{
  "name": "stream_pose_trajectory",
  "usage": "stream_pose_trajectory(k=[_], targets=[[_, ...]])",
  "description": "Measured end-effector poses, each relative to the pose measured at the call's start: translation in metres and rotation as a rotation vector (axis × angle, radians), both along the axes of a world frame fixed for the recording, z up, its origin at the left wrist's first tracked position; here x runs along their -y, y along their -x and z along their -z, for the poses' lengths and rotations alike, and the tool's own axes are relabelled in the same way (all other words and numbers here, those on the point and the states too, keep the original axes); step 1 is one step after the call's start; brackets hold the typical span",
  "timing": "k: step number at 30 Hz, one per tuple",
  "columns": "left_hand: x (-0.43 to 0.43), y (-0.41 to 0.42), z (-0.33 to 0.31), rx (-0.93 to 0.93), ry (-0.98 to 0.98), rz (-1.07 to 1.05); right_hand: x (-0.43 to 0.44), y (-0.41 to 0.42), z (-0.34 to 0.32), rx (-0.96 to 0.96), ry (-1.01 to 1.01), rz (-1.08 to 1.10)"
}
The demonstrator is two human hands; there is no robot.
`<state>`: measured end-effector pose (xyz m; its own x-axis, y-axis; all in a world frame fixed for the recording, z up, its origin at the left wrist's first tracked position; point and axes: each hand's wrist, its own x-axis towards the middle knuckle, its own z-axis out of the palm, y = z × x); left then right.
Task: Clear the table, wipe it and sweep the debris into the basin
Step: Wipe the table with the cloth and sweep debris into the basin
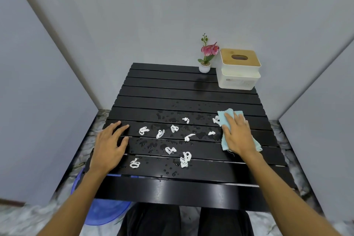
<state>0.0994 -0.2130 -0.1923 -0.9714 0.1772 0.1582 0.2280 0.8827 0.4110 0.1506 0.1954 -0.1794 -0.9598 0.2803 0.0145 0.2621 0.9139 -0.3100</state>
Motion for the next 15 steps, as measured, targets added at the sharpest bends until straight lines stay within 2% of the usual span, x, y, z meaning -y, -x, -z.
stream_pose_trajectory(k=[7, 15], targets=[[0.001, 0.000, 0.001, 0.015, -0.010, -0.008, 0.062, 0.017, 0.004, -0.024, 0.045, -0.166], [0.001, -0.001, 0.001, 0.020, -0.014, -0.004, 0.122, 0.011, 0.001, -0.119, 0.230, -0.292]])
